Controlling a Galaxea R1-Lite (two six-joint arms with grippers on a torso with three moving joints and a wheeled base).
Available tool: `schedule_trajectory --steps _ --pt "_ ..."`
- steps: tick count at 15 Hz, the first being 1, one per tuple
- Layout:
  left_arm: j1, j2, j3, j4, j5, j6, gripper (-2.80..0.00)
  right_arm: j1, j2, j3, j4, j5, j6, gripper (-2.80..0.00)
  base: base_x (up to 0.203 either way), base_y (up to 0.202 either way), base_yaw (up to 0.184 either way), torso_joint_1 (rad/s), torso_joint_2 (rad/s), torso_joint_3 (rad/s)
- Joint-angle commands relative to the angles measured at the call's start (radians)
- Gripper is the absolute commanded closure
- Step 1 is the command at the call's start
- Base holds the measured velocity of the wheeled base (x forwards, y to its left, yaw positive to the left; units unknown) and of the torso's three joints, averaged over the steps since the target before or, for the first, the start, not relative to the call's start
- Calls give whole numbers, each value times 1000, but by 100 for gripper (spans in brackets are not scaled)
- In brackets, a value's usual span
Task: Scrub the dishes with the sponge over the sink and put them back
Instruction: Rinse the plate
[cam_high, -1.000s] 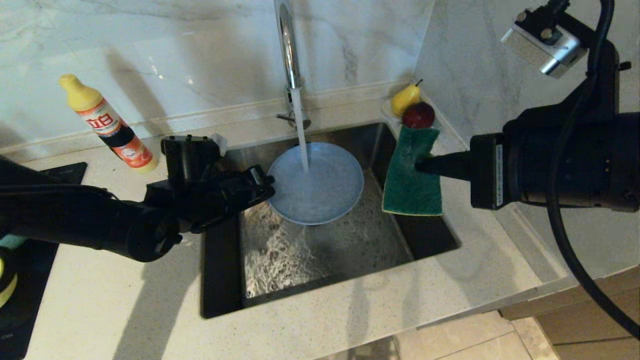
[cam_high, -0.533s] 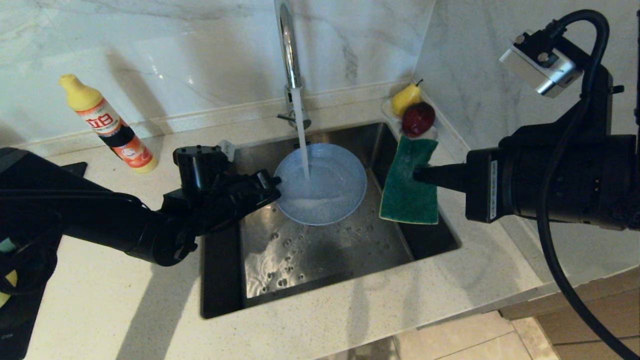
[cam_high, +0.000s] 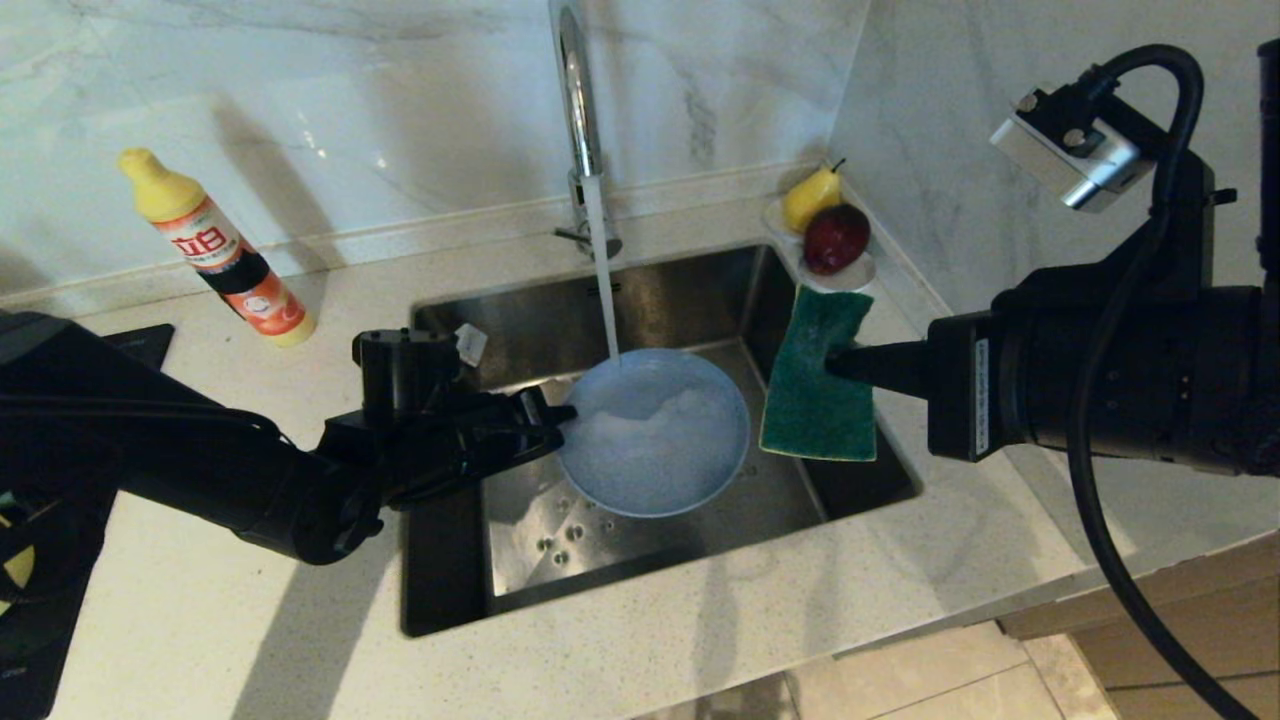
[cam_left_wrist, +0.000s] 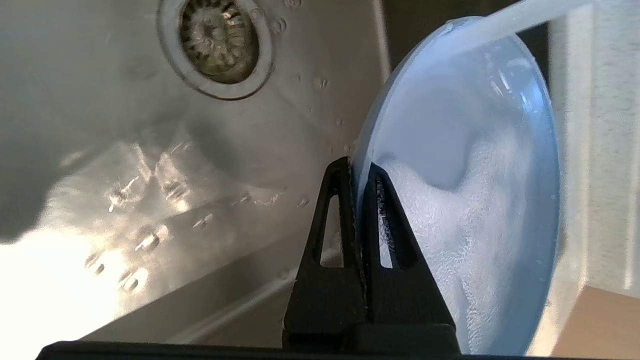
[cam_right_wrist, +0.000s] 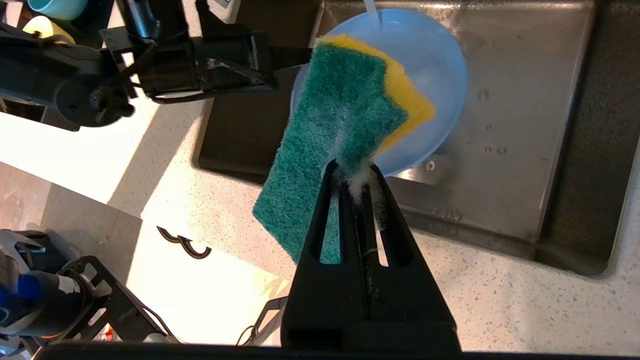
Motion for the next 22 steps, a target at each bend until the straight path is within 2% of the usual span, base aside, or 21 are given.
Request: schedule_trajectory --steps 1,3,6,7,11,14,16,17,19,22 --pt "34 -39 -1 32 3 11 0 1 3 1 0 -1 1 0 0 0 0 0 0 0" --pt "73 -65 -3 68 10 69 0 1 5 4 0 -1 2 0 0 0 0 0 0 0" --pt "105 -81 -12 64 142 161 0 1 9 7 0 -1 5 0 0 0 0 0 0 0" --pt "107 -93 -11 53 167 195 0 1 9 7 0 -1 5 0 0 0 0 0 0 0" --pt "122 -165 9 41 230 315 0 1 5 7 1 -3 6 0 0 0 0 0 0 0" --pt "145 -249 17 41 288 378 0 1 5 31 1 -3 9 0 0 0 0 0 0 0" --pt "169 -315 41 37 322 457 0 1 6 49 1 -3 10 0 0 0 0 0 0 0" --pt "185 -341 62 10 340 512 0 1 5 57 1 -4 10 0 0 0 0 0 0 0" --pt "207 -359 119 -130 367 604 0 -1 3 75 1 -7 12 0 0 0 0 0 0 0" --pt "220 -361 219 -408 399 736 0 -1 8 91 3 -10 12 0 0 0 0 0 0 0"
